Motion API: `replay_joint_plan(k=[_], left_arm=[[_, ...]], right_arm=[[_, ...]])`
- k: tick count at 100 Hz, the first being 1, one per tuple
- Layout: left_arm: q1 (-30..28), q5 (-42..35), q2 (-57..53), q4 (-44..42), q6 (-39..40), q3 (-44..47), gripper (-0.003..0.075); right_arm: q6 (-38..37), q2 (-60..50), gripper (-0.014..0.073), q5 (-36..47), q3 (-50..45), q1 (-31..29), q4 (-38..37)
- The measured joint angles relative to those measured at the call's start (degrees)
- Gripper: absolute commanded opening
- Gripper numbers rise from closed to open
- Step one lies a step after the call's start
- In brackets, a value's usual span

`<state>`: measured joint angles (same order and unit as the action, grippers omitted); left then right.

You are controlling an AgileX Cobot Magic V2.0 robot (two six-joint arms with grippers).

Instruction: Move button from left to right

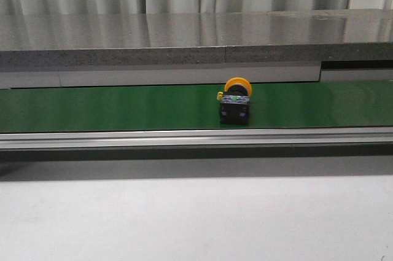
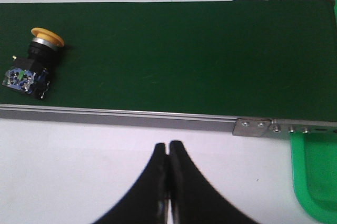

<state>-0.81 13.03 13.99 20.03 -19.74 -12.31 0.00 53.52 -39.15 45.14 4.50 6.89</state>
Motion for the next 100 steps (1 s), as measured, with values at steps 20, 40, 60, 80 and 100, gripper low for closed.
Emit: replay_joint_plan(k=[20, 40, 60, 80, 100], left_arm=[[0.0, 0.0, 0.0, 0.0, 0.0, 0.0, -0.002], [0.0, 0.0, 0.0, 0.0, 0.0, 0.0, -0.002], [0.0, 0.0, 0.0, 0.0, 0.0, 0.0, -0.002], [0.0, 0.0, 0.0, 0.0, 0.0, 0.0, -0.002], [0.0, 0.0, 0.0, 0.0, 0.0, 0.0, -0.002]], right_arm=[[0.0, 2.46, 0.0219, 0.27, 0.02, 0.0, 0.0], [0.0, 2.51, 0.052, 0.27, 0.02, 0.0, 0.0], [0.0, 2.51, 0.0531, 1.16, 0.02, 0.0, 0.56], [0.0, 3.49, 0.0531, 3.14, 0.24, 0.0, 2.62], [0.0, 8.68, 0.0531, 4.13, 1.63, 0.21, 3.17]])
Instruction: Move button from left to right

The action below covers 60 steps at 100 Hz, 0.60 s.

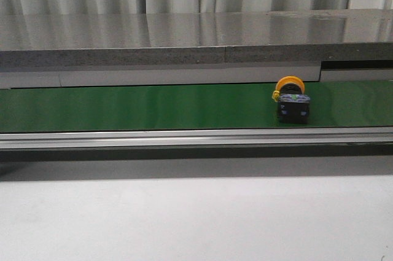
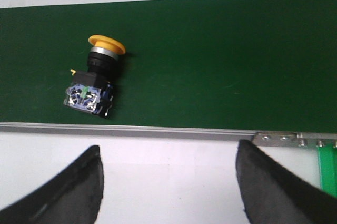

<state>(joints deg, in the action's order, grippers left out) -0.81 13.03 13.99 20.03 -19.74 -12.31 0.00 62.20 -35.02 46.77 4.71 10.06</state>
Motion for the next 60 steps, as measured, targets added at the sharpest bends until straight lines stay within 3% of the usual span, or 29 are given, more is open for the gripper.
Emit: replay_joint_plan(k=[60], left_arm=[[0.0, 0.0, 0.0, 0.0, 0.0, 0.0, -0.002]], right_arm=[[0.95, 18.12, 0.0531, 7.39, 5.96, 5.28, 0.42]])
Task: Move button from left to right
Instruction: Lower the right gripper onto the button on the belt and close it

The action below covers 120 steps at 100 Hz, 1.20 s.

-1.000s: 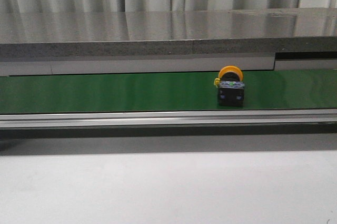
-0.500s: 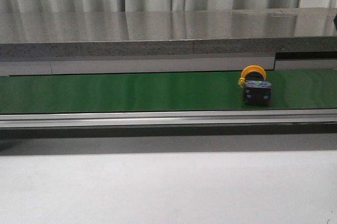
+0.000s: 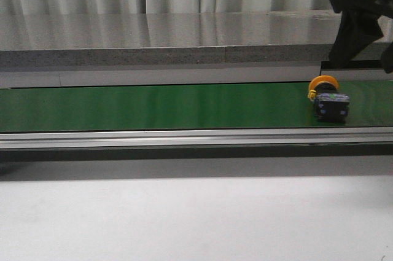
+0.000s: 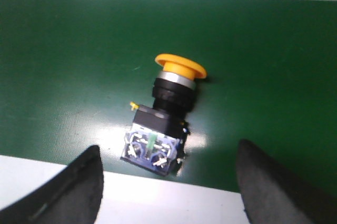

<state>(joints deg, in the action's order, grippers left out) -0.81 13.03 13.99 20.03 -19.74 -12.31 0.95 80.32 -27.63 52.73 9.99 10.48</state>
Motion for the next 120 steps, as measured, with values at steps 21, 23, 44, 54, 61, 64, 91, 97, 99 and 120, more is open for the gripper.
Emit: replay_joint_plan(k=[21, 23, 44, 54, 61, 64, 91, 97, 99, 120], left_arm=[[0.0, 0.0, 0.0, 0.0, 0.0, 0.0, -0.002], [0.0, 0.0, 0.0, 0.0, 0.0, 0.0, -0.002], [0.0, 0.0, 0.0, 0.0, 0.0, 0.0, -0.002], [0.0, 0.0, 0.0, 0.0, 0.0, 0.0, -0.002], [0.0, 0.0, 0.0, 0.0, 0.0, 0.0, -0.002], [0.0, 0.0, 0.0, 0.0, 0.0, 0.0, -0.002], [0.0, 0.0, 0.0, 0.0, 0.0, 0.0, -0.002], [0.0, 0.0, 0.0, 0.0, 0.0, 0.0, -0.002], [0.0, 0.0, 0.0, 0.0, 0.0, 0.0, -0.002], [0.0, 0.0, 0.0, 0.0, 0.0, 0.0, -0.002]], right_arm=[[0.22, 3.79, 0.0531, 2.43, 0.74, 0.0, 0.0], [0.22, 4.0, 0.0531, 2.56, 0.77, 0.0, 0.0], [0.36, 7.69, 0.0531, 3.85, 0.87, 0.0, -2.26], [0.54, 8.86, 0.0527, 4.33, 1.0, 0.0, -3.25], [0.52, 9.4, 0.0514, 5.01, 1.22, 0.0, -3.91], [0.52, 9.62, 0.0488, 5.15, 1.24, -0.11, -4.01], [0.57, 10.08, 0.0267, 6.19, 1.48, -0.42, -4.37], [0.57, 10.17, 0.0267, 6.19, 1.53, -0.42, -4.37], [0.57, 10.17, 0.0267, 6.19, 1.53, -0.42, -4.48], [0.73, 10.17, 0.0267, 5.74, 1.62, -0.42, -4.56]])
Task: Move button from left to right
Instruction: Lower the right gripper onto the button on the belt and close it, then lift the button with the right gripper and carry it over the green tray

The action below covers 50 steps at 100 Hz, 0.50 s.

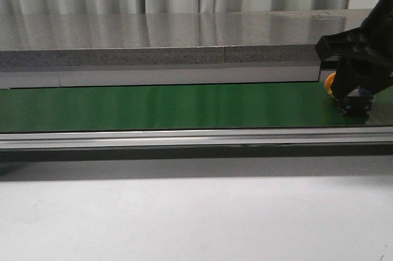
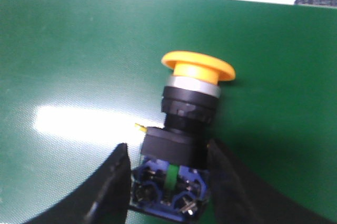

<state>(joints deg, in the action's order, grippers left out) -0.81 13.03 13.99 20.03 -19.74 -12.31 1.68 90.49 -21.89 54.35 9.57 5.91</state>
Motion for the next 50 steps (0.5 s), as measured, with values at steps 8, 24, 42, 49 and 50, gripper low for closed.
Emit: replay_joint_plan(k=[8, 24, 42, 49, 50], left_arm=[[0.0, 0.0, 0.0, 0.0, 0.0, 0.0, -0.002], [0.0, 0.0, 0.0, 0.0, 0.0, 0.0, -0.002], [0.0, 0.0, 0.0, 0.0, 0.0, 0.0, -0.002], [0.0, 0.0, 0.0, 0.0, 0.0, 0.0, -0.002], [0.0, 0.0, 0.0, 0.0, 0.0, 0.0, -0.002]], right_arm=[[0.0, 0.0, 0.0267, -0.36, 0.15, 0.0, -0.04], [0.0, -0.38, 0.0267, -4.83, 1.81, 0.0, -0.04], [0.0, -2.8, 0.0267, -10.93, 4.96, 0.2, -0.9], [0.0, -3.77, 0.0267, -12.39, 6.43, 0.24, -2.72], [0.0, -3.94, 0.0267, -12.53, 6.71, 0.24, -3.08]])
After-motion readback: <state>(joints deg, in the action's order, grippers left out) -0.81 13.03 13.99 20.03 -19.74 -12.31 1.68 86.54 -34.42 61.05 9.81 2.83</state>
